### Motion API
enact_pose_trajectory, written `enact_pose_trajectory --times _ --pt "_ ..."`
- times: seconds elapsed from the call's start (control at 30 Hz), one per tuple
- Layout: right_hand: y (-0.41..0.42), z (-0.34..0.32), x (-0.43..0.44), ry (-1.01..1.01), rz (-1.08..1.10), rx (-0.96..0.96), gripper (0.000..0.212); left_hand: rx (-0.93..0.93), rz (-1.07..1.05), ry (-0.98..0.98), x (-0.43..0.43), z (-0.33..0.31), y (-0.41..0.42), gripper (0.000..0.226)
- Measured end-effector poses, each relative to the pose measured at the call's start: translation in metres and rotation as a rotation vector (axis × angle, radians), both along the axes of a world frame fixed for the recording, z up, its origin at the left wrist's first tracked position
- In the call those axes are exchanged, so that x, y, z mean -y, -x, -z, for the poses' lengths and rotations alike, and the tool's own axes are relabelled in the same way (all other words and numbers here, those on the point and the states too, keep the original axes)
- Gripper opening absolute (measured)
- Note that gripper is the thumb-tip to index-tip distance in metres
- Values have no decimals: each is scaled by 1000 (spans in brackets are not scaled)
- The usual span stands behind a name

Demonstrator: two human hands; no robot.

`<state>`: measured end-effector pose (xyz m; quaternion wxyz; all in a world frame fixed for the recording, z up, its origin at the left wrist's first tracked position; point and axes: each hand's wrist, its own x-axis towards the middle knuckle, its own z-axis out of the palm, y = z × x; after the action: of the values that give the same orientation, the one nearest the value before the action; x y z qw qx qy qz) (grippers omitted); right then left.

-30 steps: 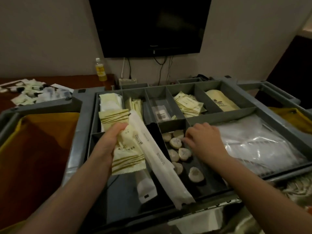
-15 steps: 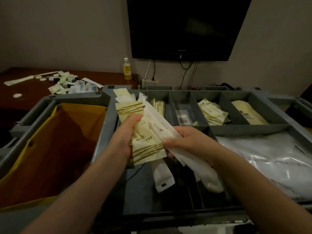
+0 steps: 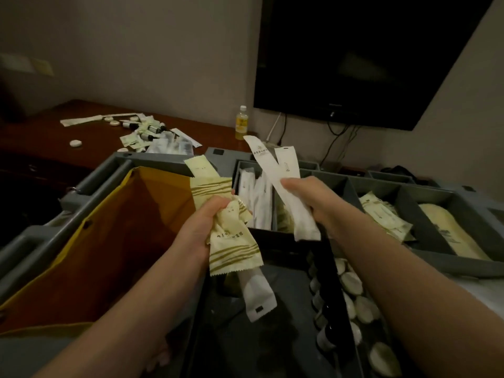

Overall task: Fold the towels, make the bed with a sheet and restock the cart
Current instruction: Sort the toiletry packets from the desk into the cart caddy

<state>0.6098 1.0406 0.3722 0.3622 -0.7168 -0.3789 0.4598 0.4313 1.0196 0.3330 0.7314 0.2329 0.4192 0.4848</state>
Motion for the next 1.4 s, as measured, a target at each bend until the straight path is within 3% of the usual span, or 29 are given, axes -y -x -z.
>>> enact_pose_trajectory --times 0.1,0.23,0.3,0.43,0.57,0.67,0.73,0.83,0.9,1.0,1.07,1.17,1.27,1.33,1.4 --pt "6 16 -49 18 16 99 38 23 -4 -11 -3 2 9 16" --pt "18 38 -80 127 -166 600 37 22 -27 -11 -11 8 25 28" --pt "30 43 -85 210 -303 743 47 29 -26 -6 -14 9 31 27" --pt "41 44 -90 320 -359 679 59 35 -33 -16 -19 9 37 12" --pt "15 53 -101 124 -143 451 43 34 -21 -14 -22 11 39 15" --pt "6 61 -106 80 -86 478 42 33 -7 -10 -23 13 41 16" --pt "9 66 -110 69 -148 615 49 33 -12 -9 -24 14 41 14" --pt "21 67 -108 -44 -294 1035 59 18 -14 -5 -26 11 39 13" --pt "22 68 -104 -76 -441 1294 45 -16 -24 -1 -28 10 36 12" --pt "21 78 -94 116 -756 1505 21 -45 0 -11 -33 8 31 19" --pt "21 81 -88 130 -886 1494 15 -40 22 -17 -35 5 27 17" --pt "17 83 -82 26 -861 1410 23 -36 35 -12 -32 3 21 8" --pt "8 80 -79 -197 -519 1330 33 -25 45 -9 -30 5 17 9" --pt "9 69 -74 -332 -259 1074 35 -28 54 -2 -28 4 14 8" --pt "17 61 -66 -385 -246 995 36 -34 65 2 -27 3 10 8"
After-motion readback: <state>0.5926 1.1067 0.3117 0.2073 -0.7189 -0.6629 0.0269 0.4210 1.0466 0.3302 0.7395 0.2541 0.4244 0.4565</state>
